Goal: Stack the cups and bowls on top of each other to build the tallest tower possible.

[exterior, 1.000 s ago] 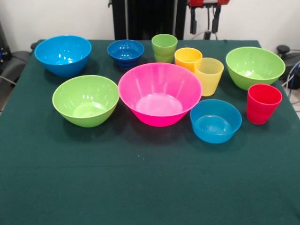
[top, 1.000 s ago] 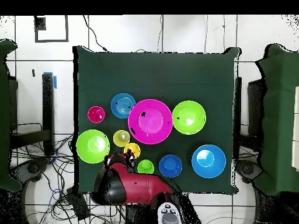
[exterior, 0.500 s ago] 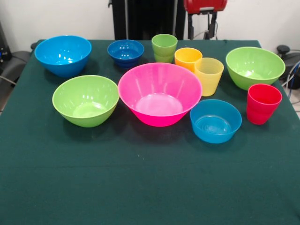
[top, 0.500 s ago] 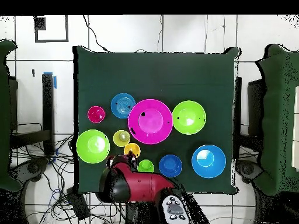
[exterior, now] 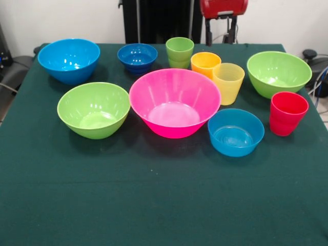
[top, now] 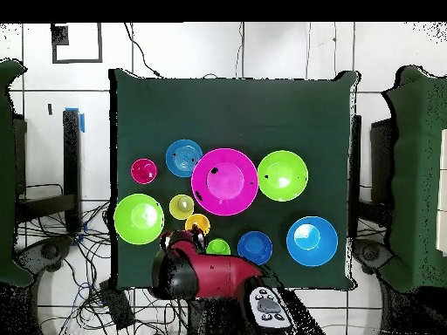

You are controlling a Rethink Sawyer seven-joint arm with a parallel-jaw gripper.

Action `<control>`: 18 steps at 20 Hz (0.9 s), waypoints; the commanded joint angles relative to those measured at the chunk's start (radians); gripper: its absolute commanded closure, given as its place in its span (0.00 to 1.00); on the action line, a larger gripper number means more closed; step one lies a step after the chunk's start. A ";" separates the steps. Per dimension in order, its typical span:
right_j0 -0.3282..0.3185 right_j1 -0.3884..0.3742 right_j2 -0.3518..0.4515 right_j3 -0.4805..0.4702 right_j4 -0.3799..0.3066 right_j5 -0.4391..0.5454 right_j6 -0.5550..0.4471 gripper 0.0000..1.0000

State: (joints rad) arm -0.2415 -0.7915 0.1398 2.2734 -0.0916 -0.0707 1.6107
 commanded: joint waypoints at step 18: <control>-0.001 -0.028 0.111 -0.061 0.040 0.138 0.150 0.00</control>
State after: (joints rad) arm -0.2542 -0.8113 0.1726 2.2734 -0.0914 -0.0628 1.6122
